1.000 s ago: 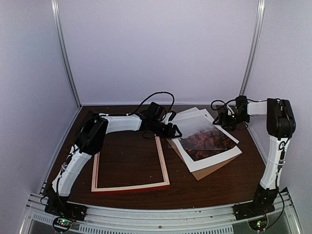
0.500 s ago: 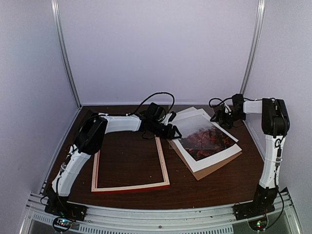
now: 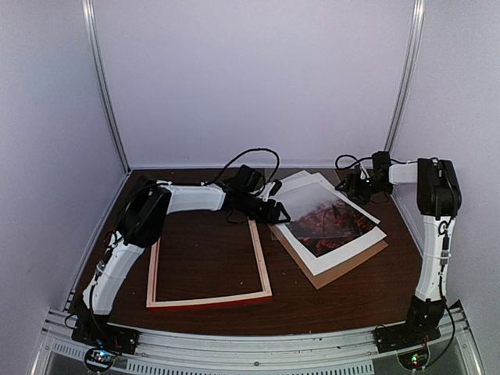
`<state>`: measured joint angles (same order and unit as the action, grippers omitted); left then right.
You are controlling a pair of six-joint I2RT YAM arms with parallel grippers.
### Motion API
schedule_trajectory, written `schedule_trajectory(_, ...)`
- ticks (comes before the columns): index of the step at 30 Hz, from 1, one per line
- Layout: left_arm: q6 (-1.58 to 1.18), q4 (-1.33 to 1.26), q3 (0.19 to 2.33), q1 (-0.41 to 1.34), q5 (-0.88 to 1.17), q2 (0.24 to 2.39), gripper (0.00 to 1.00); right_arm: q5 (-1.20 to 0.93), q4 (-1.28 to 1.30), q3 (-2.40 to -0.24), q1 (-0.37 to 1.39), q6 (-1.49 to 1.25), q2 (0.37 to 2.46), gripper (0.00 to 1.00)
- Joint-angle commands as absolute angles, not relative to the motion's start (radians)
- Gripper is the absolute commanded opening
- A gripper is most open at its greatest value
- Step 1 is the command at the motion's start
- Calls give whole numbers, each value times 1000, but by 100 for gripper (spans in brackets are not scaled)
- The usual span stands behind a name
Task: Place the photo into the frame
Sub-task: Pick up the glass panel from the mat board.
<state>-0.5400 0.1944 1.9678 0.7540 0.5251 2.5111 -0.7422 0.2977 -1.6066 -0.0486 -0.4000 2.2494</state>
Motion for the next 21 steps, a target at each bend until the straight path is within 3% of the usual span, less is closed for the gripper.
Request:
schedule_trajectory(1,-531,288,1924,768,522,2513,61,-823,302,-1645,-38,-411,2304,75)
schedule_trajectory(13,-531,286,1915,769,517,2507,61,-627,287,-1629,-43,-386,2251,81)
schedule_trajectory(21,-531,285,1913,769,515,2506,61,-624,270,-1668,-43,-425,2280,82)
